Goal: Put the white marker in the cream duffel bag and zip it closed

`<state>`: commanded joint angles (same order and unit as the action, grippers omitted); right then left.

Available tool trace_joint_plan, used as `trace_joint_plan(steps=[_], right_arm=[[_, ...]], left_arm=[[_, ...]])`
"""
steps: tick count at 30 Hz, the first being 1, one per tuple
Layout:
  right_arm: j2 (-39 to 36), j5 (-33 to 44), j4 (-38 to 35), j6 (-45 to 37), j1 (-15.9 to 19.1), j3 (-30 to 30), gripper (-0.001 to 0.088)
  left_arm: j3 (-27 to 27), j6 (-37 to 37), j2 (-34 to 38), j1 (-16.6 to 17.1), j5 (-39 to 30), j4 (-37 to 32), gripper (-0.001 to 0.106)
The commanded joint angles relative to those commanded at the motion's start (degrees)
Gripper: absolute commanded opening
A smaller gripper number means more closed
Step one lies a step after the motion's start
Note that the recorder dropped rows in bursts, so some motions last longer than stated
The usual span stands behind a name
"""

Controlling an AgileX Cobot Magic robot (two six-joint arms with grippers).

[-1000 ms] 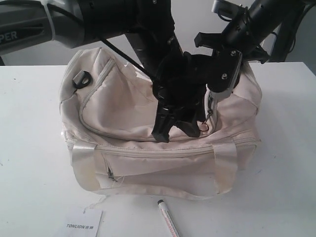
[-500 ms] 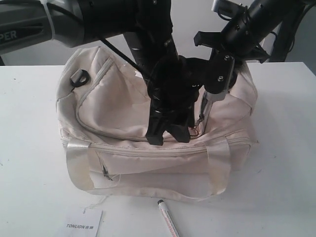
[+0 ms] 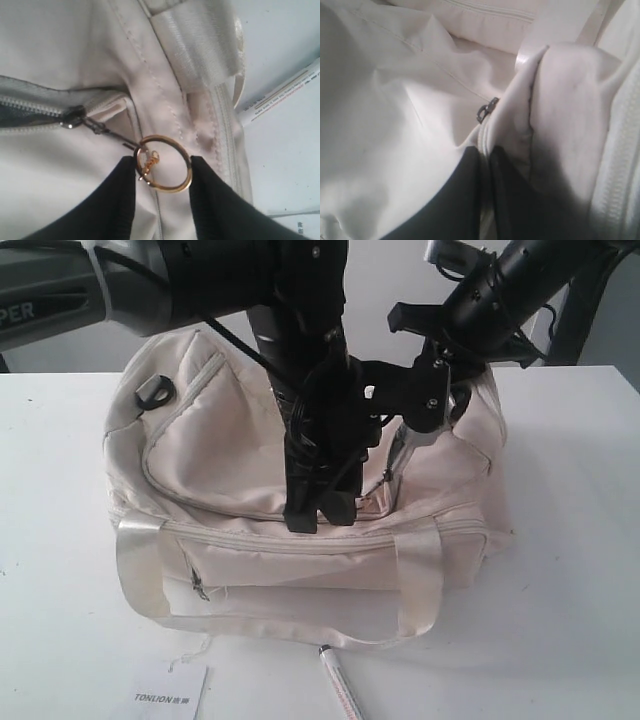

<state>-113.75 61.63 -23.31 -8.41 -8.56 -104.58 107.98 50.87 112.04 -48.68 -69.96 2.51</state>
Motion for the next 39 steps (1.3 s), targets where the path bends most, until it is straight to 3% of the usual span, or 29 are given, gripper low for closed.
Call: trace_joint_plan(steps=[11, 29, 39], right_arm=[[0.0, -1.6, 4.0, 1.0, 0.0, 0.0, 0.0], [0.0, -8.0, 5.5, 3.7, 0.1, 0.0, 0.0], [0.0, -10.1, 5.5, 3.7, 0.1, 0.0, 0.0]], left_arm=[[0.0, -1.4, 0.0, 0.0, 0.0, 0.9, 0.0], [0.0, 2.1, -0.1, 0.0, 0.0, 14.3, 0.0], [0.0, 4.6, -1.8, -3.6, 2.1, 16.2, 0.0]])
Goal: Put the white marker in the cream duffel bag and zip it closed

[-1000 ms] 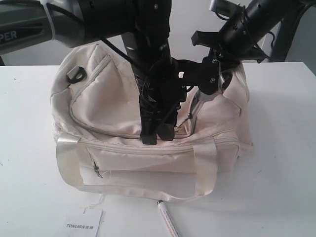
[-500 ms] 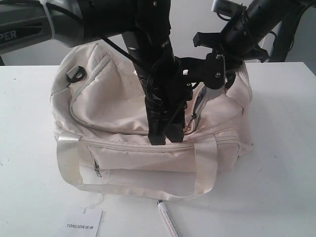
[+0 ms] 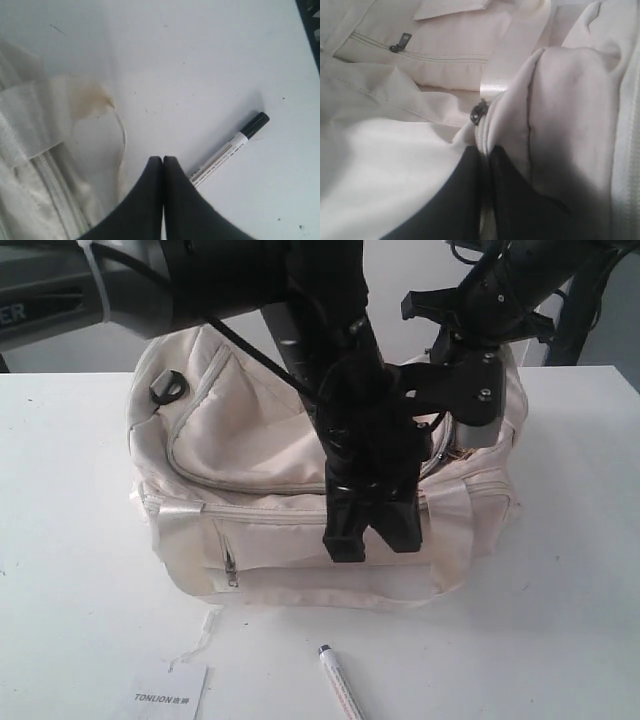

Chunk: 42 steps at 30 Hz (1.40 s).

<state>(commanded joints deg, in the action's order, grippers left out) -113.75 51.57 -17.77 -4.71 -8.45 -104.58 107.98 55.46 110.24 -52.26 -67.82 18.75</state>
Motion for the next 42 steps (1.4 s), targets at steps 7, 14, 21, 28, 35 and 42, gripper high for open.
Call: trace_joint_plan(steps=[7, 14, 21, 28, 35, 42], right_arm=[[0.0, 0.8, 0.0, -0.7, 0.0, 0.0, 0.0], [0.0, 1.6, 0.0, -1.6, 0.0, 0.0, 0.0], [0.0, 2.1, 0.0, -1.6, 0.0, 0.0, 0.0], [0.0, 3.1, 0.0, -1.6, 0.0, 0.0, 0.0], [0.7, 4.7, -0.5, -1.5, 0.0, 0.0, 0.0], [3.7, 4.8, -0.4, 0.0, 0.0, 0.0, 0.0]], left_arm=[[0.0, -0.4, -0.2, -0.4, 1.3, -0.8, 0.0], [0.0, -4.1, -0.3, -0.4, -2.0, -3.3, 0.0], [0.0, -4.7, -0.3, -0.4, -2.1, -3.3, 0.0], [0.0, -6.2, -0.3, -0.4, -2.1, -4.7, 0.0], [0.0, -19.6, -0.3, -0.4, 4.4, -16.0, 0.0], [0.0, -33.2, -0.5, -0.4, 5.6, -25.9, 0.0]])
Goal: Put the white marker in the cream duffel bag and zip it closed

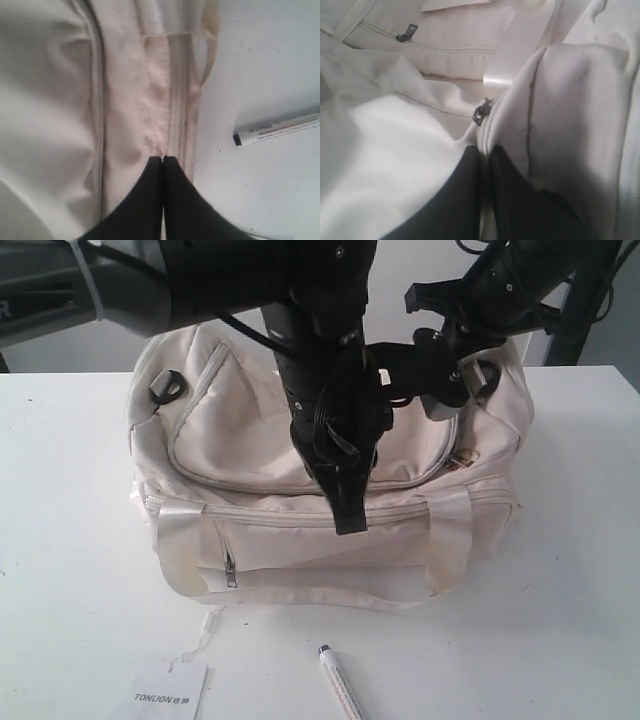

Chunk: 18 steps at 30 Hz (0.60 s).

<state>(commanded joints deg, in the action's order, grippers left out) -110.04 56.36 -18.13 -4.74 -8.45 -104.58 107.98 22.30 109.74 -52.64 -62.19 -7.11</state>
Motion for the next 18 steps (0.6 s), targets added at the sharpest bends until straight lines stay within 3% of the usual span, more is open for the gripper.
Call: trace_joint_plan(steps=[2, 6, 11, 18], right_arm=[[0.4, 0.5, 0.0, 0.0, 0.0, 0.0, 0.0029], [1.4, 0.0, 0.1, 0.6, 0.0, 0.0, 0.0223], [3.2, -0.2, 0.1, 0.6, 0.0, 0.0, 0.0247], [5.5, 4.9, 4.3, -0.1, 0.0, 0.0, 0.0247]], left_arm=[[0.0, -0.5, -0.6, 0.0, 0.4, -0.1, 0.0], [0.0, -7.0, -3.6, 2.1, 4.8, -0.2, 0.0], [0.0, -7.1, -5.4, 2.7, 4.0, 0.2, 0.0], [0.0, -4.4, -5.4, 2.7, 7.1, 9.3, 0.0]])
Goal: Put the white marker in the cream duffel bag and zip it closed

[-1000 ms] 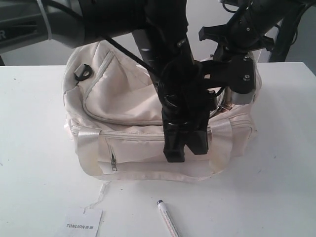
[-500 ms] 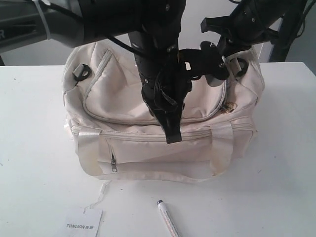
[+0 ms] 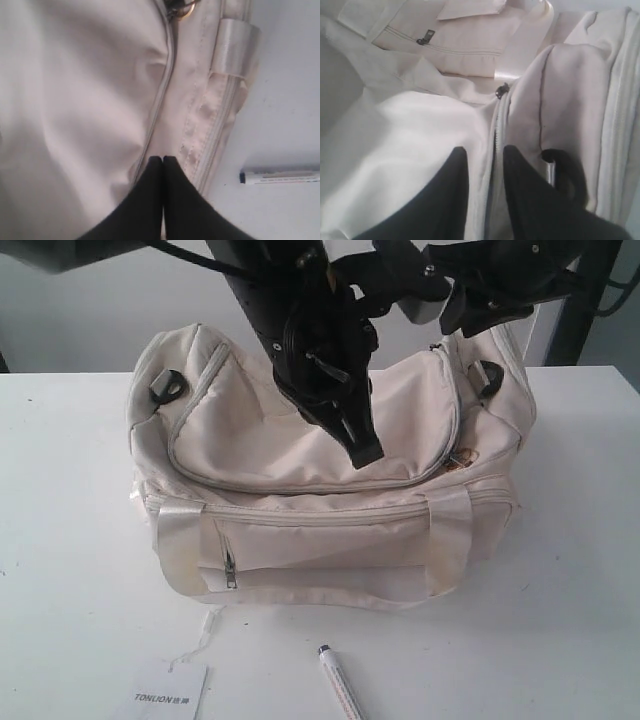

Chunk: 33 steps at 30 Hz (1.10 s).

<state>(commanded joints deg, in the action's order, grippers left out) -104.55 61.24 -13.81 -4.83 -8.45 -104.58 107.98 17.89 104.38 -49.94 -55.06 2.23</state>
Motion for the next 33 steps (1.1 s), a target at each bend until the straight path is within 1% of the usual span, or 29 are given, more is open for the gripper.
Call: trace_joint_plan(steps=[4, 6, 9, 12, 14, 16, 19, 23, 27, 33], right_arm=[[1.8, 0.5, 5.1, 1.2, 0.0, 0.0, 0.0247], [2.4, 1.3, 7.7, 2.6, 0.0, 0.0, 0.0247], [3.1, 2.2, 12.8, 4.8, 0.0, 0.0, 0.0247], [3.1, 2.9, 18.9, 8.9, 0.1, 0.0, 0.0247], [3.1, 3.0, 20.5, 10.4, 0.5, 0.0, 0.0243], [3.1, 3.2, 20.5, 10.7, 1.2, 0.0, 0.0243], [3.1, 3.4, 20.5, 10.8, 1.6, 0.0, 0.0243], [3.1, 3.4, 20.5, 11.1, 1.6, 0.0, 0.0243], [3.1, 3.8, 20.6, 11.1, 1.6, 0.0, 0.0243], [3.1, 4.1, 20.7, 11.1, 1.6, 0.0, 0.0243]], left_arm=[[-0.2, 0.1, 0.2, 0.0, 4.6, 2.2, 0.0], [-1.3, 2.5, 0.2, 0.0, 7.5, 3.5, 0.0], [-3.2, 9.6, 0.2, 0.0, 11.1, 7.4, 0.0], [-5.4, 21.0, 0.2, 0.0, 13.6, 16.7, 0.0], [-6.9, 25.0, 0.2, 0.0, 16.1, 20.7, 0.0], [-8.1, 25.8, 0.8, -0.1, 19.0, 22.0, 0.0], [-8.1, 26.2, 2.5, -0.3, 21.6, 23.0, 0.0], [-8.1, 30.0, 5.0, -1.3, 25.8, 25.9, 0.0], [-8.1, 30.3, 7.3, -1.8, 31.3, 25.9, 0.0], [-8.1, 30.3, 9.3, -1.8, 35.7, 25.0, 0.001]])
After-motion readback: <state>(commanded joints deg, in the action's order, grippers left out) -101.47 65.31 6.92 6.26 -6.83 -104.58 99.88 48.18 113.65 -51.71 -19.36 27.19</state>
